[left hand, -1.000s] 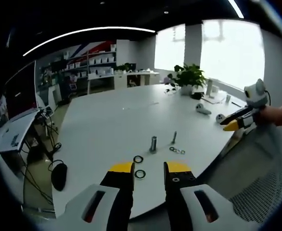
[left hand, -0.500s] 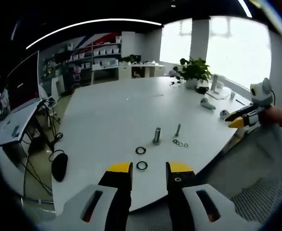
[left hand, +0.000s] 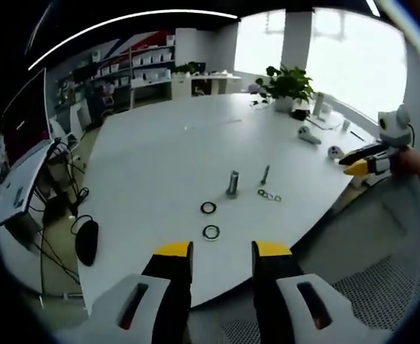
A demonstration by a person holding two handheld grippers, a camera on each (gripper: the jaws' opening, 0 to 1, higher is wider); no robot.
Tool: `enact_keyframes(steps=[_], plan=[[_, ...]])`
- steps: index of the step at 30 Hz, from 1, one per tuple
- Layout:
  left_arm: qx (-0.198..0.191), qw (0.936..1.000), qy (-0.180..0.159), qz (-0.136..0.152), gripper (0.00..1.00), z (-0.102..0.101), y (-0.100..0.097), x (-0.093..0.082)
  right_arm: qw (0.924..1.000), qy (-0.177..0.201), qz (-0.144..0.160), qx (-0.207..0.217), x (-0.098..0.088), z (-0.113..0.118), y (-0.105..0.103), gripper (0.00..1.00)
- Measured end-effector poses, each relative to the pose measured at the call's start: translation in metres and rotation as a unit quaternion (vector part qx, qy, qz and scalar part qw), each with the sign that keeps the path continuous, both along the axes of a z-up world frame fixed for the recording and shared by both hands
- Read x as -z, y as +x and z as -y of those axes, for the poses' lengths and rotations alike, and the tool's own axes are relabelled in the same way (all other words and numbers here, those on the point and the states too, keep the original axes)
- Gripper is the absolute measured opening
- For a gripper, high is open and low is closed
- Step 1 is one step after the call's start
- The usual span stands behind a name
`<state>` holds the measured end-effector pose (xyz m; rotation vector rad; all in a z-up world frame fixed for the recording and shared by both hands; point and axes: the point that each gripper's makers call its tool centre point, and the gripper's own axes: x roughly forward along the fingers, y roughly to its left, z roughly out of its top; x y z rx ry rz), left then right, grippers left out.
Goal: Place the washer onto the threaded stud by aligning its center hole with the stud, sliding it down to the base, and recovering from edge contact or off-axis alignment until the washer reaches the visible bottom stop.
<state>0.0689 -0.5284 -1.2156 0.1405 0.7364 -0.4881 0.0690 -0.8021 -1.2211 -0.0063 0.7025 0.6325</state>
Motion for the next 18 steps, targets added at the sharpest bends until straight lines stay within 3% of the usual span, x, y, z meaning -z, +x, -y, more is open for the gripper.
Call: enact_keyframes(steps=[2, 10, 18], plan=[[-0.001, 0.9998, 0.004, -0.018, 0.32, -0.002, 0.007, 0.004, 1.0, 0.001, 0.0, 0.0, 0.0, 0.0, 0.0, 0.31], [0.011, 0.9987, 0.028, -0.041, 0.32, 0.003, 0.031, 0.016, 1.0, -0.002, -0.004, 0.0, 0.002, 0.0, 0.0, 0.31], [0.011, 0.9971, 0.042, -0.062, 0.32, 0.016, 0.052, 0.048, 1.0, -0.001, -0.004, 0.005, 0.002, 0.002, 0.001, 0.31]])
